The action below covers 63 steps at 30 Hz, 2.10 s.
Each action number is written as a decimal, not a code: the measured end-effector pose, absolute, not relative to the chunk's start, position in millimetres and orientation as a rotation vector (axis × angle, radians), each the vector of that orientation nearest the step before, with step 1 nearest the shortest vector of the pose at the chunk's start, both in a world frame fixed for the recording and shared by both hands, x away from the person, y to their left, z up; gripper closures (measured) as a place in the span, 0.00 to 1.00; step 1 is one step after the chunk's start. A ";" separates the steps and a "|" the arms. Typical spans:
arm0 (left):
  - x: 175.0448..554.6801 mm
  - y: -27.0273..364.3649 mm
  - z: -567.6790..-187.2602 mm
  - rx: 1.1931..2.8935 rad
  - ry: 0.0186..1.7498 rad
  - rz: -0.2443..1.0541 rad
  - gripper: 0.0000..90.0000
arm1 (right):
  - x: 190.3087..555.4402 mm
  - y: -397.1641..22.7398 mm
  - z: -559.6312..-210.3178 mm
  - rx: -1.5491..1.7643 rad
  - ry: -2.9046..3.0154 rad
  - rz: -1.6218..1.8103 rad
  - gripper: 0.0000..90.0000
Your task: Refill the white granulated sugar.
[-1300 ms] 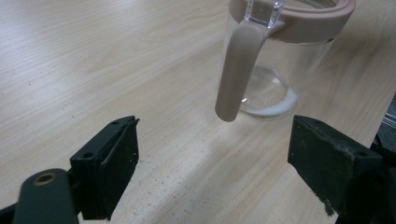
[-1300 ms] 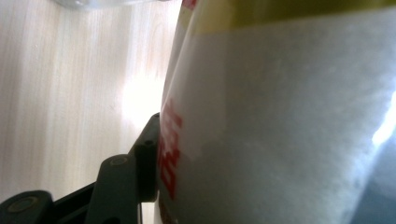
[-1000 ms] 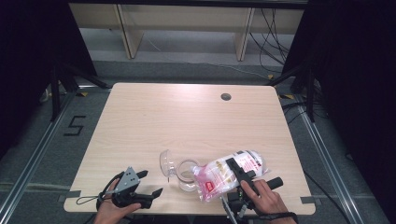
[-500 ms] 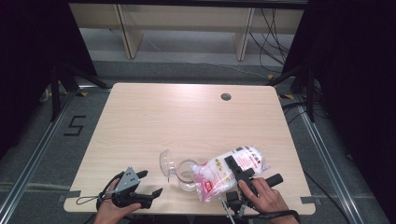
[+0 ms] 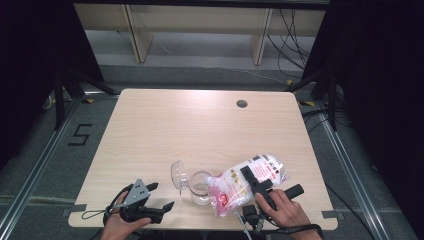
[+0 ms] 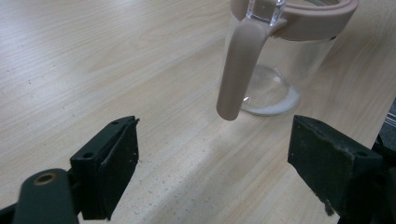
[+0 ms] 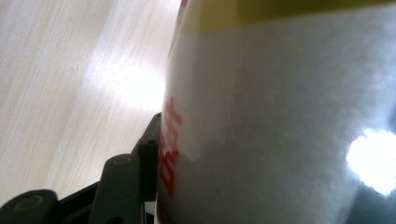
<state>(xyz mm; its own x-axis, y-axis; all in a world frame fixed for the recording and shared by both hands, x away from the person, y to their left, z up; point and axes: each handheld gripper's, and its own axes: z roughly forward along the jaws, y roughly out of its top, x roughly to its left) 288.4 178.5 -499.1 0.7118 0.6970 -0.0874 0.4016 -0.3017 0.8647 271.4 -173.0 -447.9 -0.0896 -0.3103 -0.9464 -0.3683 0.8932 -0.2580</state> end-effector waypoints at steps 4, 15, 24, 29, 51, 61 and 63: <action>288.4 178.3 -499.2 1.934 0.846 0.377 0.18 | 272.1 -171.7 -448.8 -0.542 1.686 0.027 0.54; 288.3 178.6 -499.0 1.930 0.849 0.377 0.18 | 274.6 -167.8 -450.1 -0.577 1.674 0.016 0.55; 288.0 179.4 -498.3 1.945 0.845 0.381 0.18 | 274.7 -167.1 -448.4 -0.595 1.660 0.012 0.56; 287.6 178.7 -498.3 1.938 0.847 0.378 0.18 | 274.3 -168.0 -447.9 -0.595 1.656 0.009 0.56; 287.7 178.8 -498.0 1.936 0.850 0.378 0.18 | 273.1 -165.2 -445.9 -0.633 1.646 0.005 0.57; 287.2 178.7 -497.9 1.930 0.856 0.374 0.18 | 274.2 -161.6 -444.5 -0.636 1.638 0.018 0.58; 287.4 179.1 -497.6 1.941 0.847 0.381 0.18 | 275.2 -161.8 -444.0 -0.632 1.644 0.018 0.58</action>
<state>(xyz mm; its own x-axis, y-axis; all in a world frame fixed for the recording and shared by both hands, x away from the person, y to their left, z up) 287.4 179.1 -497.6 0.7116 0.6979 -0.0813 0.4015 -0.3089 0.8622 275.2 -161.8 -444.0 -0.0365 -0.3884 -0.9208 -0.4081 0.8469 -0.3410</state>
